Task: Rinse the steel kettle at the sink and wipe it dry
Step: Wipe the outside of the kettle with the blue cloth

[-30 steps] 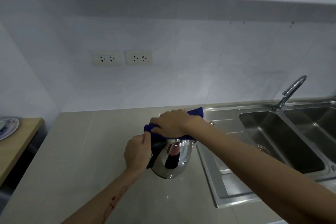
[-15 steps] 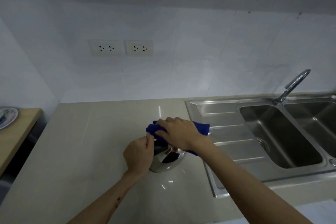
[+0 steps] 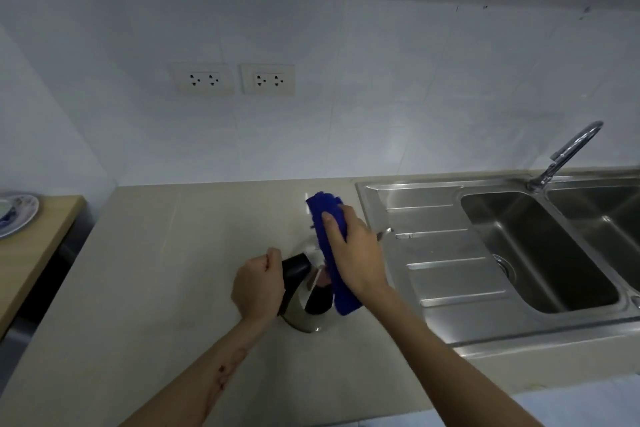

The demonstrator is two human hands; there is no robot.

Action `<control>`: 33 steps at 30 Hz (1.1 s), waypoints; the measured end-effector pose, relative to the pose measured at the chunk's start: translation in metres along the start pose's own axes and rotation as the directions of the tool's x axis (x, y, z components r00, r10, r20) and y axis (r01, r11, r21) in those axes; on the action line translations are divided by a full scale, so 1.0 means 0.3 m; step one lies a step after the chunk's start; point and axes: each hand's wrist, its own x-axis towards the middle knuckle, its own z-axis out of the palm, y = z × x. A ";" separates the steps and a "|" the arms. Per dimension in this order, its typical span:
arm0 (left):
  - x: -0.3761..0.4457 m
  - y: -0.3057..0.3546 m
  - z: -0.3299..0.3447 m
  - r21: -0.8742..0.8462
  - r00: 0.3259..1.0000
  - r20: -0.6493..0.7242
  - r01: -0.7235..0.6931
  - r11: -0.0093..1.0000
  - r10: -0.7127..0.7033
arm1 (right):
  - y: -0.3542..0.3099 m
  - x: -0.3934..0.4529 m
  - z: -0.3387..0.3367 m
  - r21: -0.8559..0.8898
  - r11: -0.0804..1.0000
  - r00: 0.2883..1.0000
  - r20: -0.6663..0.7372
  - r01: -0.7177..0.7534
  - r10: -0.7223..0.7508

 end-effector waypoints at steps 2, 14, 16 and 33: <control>0.024 0.000 -0.014 -0.112 0.993 0.067 0.100 0.989 -0.093 | 0.019 -0.067 0.032 0.129 0.992 0.997 -0.080 0.000 0.011; 0.147 0.151 -0.156 -0.341 0.931 0.335 0.264 0.902 -0.146 | 0.177 -0.203 0.116 0.121 0.914 0.922 -0.035 0.387 -0.385; 0.161 0.150 -0.174 -0.337 0.936 0.320 0.258 0.906 -0.147 | 0.180 -0.199 0.118 0.343 0.921 0.978 0.027 0.184 -0.205; 0.215 0.027 -0.163 -0.299 0.950 0.272 0.233 0.925 -0.151 | 0.456 -0.208 0.205 -0.521 0.830 0.957 0.078 -0.199 0.278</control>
